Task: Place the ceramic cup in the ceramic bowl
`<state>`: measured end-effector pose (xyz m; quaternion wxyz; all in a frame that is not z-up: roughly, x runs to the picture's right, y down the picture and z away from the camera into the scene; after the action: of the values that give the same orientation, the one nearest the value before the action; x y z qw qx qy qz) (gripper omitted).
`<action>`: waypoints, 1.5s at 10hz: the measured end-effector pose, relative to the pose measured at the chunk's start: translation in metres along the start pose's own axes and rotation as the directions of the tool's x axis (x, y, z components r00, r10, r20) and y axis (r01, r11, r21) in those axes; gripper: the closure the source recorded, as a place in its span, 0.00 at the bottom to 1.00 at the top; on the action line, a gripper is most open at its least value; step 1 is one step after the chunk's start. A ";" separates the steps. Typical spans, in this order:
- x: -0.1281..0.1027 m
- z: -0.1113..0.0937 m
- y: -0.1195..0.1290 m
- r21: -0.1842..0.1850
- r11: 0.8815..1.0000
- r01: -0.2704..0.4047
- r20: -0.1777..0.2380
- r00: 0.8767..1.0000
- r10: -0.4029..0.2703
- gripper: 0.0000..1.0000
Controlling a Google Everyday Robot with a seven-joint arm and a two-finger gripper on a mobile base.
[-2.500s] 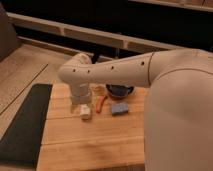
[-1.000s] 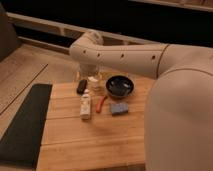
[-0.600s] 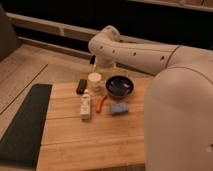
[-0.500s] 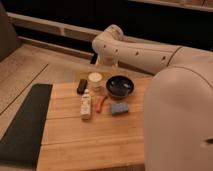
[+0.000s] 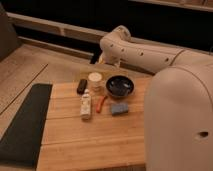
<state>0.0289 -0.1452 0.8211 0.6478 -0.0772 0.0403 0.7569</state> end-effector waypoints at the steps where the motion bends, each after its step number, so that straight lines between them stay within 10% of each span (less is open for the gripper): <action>1: 0.006 0.004 -0.004 0.022 0.999 0.026 -0.003 1.000 -0.026 0.35; 8: 0.018 0.053 0.026 0.101 0.962 0.253 0.022 0.966 -0.257 0.35; 15: 0.024 0.115 0.022 0.100 0.977 0.187 -0.059 0.982 -0.182 0.35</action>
<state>-0.0034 -0.1066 0.9299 0.7171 -0.0650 0.0888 0.6882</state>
